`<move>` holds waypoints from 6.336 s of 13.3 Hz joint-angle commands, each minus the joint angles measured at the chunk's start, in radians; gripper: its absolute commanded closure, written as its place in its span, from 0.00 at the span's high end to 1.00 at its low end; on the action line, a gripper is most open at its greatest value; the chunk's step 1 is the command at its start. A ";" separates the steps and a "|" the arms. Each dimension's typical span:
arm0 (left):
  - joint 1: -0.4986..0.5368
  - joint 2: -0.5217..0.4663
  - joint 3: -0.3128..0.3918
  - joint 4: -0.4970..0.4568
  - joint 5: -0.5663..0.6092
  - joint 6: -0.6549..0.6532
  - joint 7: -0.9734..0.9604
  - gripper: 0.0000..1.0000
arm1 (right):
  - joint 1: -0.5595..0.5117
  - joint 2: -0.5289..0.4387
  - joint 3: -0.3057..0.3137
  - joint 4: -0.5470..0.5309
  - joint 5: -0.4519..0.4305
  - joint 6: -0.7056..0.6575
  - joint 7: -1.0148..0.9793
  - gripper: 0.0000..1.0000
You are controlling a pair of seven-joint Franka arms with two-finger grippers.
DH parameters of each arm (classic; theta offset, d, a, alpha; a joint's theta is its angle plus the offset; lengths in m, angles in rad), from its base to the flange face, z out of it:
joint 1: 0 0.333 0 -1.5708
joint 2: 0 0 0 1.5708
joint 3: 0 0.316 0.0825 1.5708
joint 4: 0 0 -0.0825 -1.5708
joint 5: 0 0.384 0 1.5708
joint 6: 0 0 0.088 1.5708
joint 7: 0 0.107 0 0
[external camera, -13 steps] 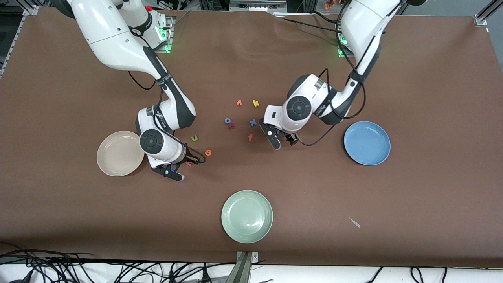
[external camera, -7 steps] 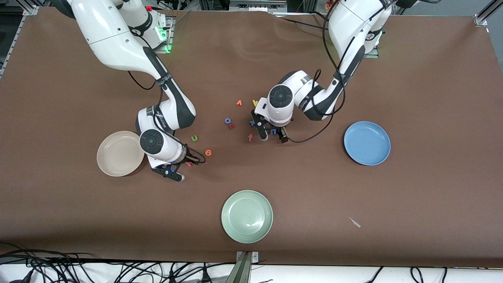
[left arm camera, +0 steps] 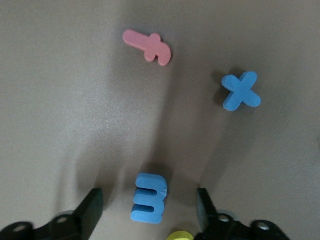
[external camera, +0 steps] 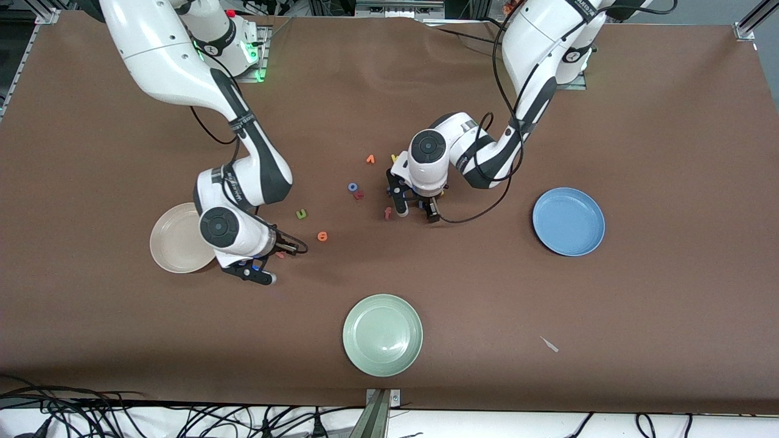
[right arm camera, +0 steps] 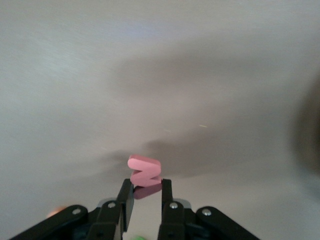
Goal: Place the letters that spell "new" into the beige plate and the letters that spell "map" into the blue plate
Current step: 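Place the pink w on the white plate while the left gripper grasps m, then drop the blue m on the blue plate while the right gripper returns, then grasp the green n and yellow a with the right and left grippers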
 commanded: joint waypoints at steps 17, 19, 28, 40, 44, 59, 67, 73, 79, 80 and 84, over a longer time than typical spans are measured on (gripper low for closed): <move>0.197 -0.211 0.007 0.073 0.016 -0.403 0.315 0.00 | -0.004 -0.198 -0.257 -0.335 -0.008 0.098 -0.617 0.16; 0.271 -0.211 0.007 0.063 0.016 -0.403 0.484 0.00 | -0.004 -0.200 -0.255 -0.321 0.020 0.091 -0.594 1.00; 0.498 -0.211 0.006 -0.081 0.029 -0.390 0.793 0.00 | 0.020 -0.221 -0.104 -0.287 0.068 0.048 -0.200 1.00; 0.559 -0.283 -0.017 -0.174 0.018 -0.314 0.807 1.00 | 0.065 -0.224 0.049 -0.464 0.065 0.371 0.175 1.00; 0.550 -0.314 -0.107 -0.079 -0.045 -0.550 0.541 1.00 | 0.089 -0.206 0.049 -0.470 0.065 0.385 0.195 1.00; 0.251 -0.237 -0.143 -0.102 -0.211 -0.293 -0.825 1.00 | 0.082 -0.163 0.046 -0.465 0.058 0.430 0.186 0.59; 0.187 -0.140 -0.138 -0.200 -0.195 -0.002 -1.017 0.70 | 0.082 -0.161 0.046 -0.462 0.060 0.430 0.193 0.46; 0.176 -0.096 -0.135 -0.192 -0.027 0.026 -1.135 0.60 | 0.082 -0.161 0.046 -0.461 0.063 0.430 0.193 0.41; 0.180 -0.082 -0.135 -0.189 -0.019 0.071 -1.135 0.53 | 0.080 -0.155 0.046 -0.459 0.065 0.430 0.195 0.30; 0.180 -0.082 -0.134 -0.191 -0.019 0.071 -1.135 0.53 | 0.080 -0.157 0.046 -0.458 0.065 0.430 0.195 0.30; 0.182 -0.082 -0.134 -0.191 -0.017 0.072 -1.133 0.25 | 0.080 -0.157 0.044 -0.458 0.065 0.430 0.195 0.26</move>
